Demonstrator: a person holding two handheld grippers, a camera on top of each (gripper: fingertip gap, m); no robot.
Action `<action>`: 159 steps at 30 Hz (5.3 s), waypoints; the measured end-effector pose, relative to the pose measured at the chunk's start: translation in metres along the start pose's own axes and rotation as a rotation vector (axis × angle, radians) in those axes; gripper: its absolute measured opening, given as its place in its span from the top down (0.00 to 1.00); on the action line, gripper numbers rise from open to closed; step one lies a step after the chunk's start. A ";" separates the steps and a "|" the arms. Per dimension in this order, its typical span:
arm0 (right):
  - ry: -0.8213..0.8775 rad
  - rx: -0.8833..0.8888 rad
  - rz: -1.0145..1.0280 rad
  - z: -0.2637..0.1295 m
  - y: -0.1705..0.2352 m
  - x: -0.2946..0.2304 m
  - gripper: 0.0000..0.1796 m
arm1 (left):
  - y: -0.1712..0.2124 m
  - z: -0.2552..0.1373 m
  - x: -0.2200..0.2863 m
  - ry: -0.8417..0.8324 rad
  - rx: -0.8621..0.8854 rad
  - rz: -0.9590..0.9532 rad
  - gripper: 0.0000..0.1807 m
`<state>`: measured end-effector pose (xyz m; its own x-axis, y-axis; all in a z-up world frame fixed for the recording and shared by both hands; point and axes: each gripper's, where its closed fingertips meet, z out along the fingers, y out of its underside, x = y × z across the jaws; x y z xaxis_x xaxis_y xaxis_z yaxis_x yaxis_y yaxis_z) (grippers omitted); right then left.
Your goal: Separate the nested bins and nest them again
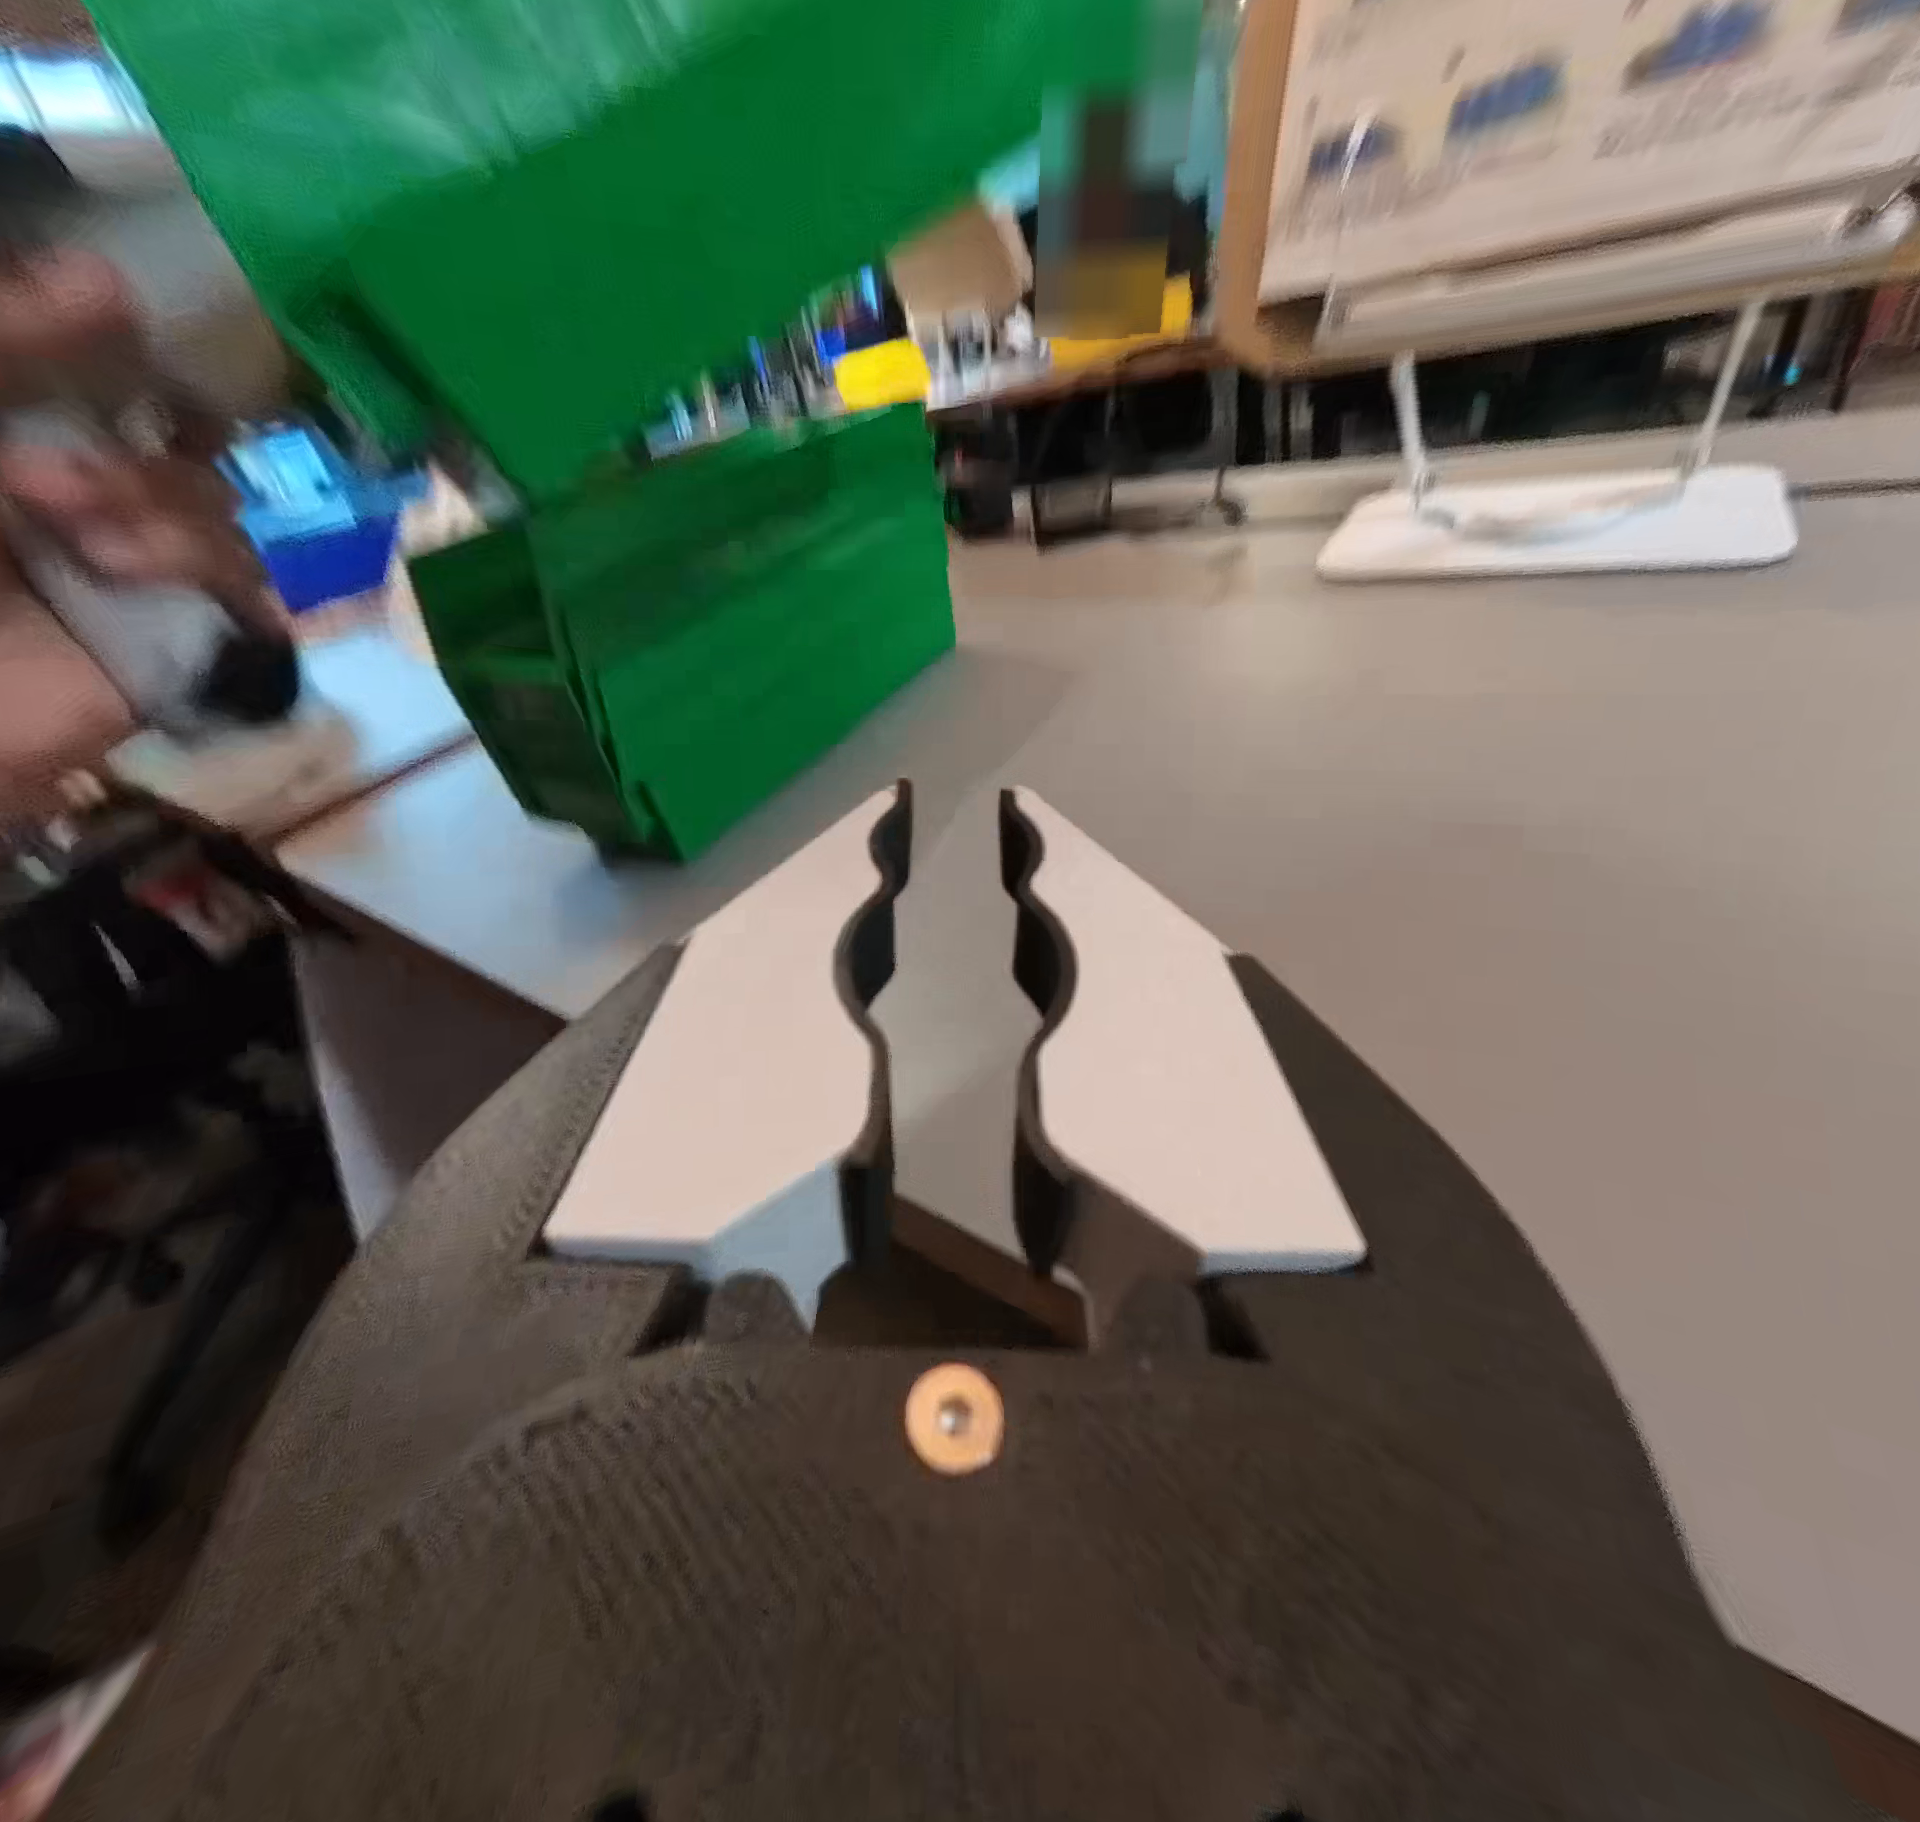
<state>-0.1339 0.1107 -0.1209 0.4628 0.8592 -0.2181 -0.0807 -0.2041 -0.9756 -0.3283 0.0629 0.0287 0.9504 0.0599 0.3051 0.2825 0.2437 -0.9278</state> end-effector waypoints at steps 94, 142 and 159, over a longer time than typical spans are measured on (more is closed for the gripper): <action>0.865 0.105 0.206 -0.244 -0.053 0.447 0.92 | 0.247 -0.022 0.154 0.353 -0.458 0.062 0.86; 0.128 -0.039 0.008 -0.044 -0.005 0.079 0.95 | 0.077 -0.031 -0.157 -0.340 -0.038 0.199 0.89; 0.138 -0.049 0.071 -0.053 0.000 0.085 0.96 | 0.068 -0.031 -0.166 -0.423 -0.003 0.246 1.00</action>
<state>-0.0474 0.1588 -0.1379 0.5745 0.7698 -0.2780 -0.0760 -0.2880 -0.9546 -0.4629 0.0399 -0.0913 0.8531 0.5037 0.1364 0.0569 0.1701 -0.9838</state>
